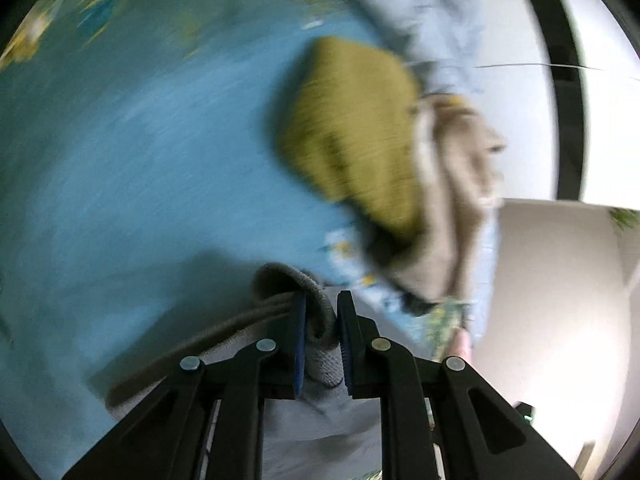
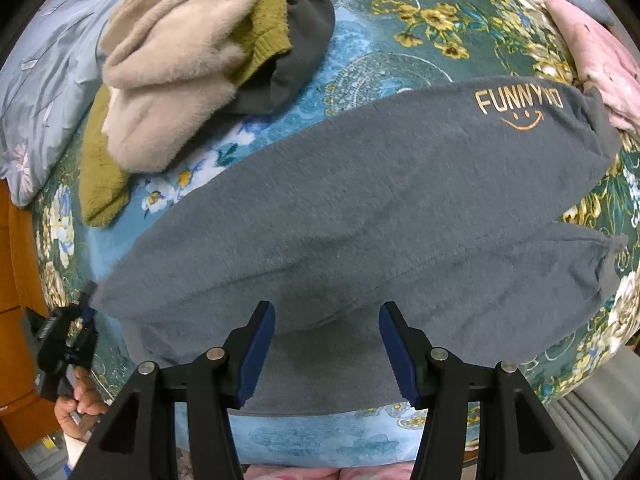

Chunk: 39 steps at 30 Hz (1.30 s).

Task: Fold clothes
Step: 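Grasp the waistband with the left gripper and lift it off the sheet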

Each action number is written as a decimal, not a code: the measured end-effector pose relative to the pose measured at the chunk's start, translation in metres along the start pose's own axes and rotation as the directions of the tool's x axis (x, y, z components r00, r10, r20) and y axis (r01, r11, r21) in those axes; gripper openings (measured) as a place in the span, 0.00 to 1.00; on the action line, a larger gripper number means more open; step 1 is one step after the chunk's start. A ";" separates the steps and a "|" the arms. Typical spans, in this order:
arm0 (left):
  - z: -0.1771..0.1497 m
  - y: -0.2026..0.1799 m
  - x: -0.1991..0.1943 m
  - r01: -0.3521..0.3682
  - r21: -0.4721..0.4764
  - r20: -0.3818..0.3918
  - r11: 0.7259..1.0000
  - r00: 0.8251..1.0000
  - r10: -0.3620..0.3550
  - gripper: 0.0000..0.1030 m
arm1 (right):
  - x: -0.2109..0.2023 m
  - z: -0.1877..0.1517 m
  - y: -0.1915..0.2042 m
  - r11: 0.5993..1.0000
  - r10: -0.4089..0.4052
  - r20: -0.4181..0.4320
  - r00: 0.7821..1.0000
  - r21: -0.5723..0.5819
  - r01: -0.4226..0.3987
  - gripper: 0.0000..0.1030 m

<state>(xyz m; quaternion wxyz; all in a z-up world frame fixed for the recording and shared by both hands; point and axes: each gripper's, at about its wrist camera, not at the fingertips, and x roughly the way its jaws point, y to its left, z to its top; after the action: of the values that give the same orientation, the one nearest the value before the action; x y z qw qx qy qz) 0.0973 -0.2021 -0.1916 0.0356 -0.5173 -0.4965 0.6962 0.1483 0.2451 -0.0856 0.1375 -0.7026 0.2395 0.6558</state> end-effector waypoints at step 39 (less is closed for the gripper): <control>-0.103 0.102 -0.048 -0.382 -0.400 -0.146 0.833 0.924 0.353 0.06 | -0.062 -0.054 -0.043 0.988 0.032 0.197 0.980 0.142 -0.061 0.56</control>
<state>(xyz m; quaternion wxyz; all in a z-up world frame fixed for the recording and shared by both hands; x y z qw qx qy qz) 0.2450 -0.2128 -0.2296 -0.1948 -0.6210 -0.5244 0.5490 0.2151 0.2635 -0.0241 0.1964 -0.6173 0.2894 0.7047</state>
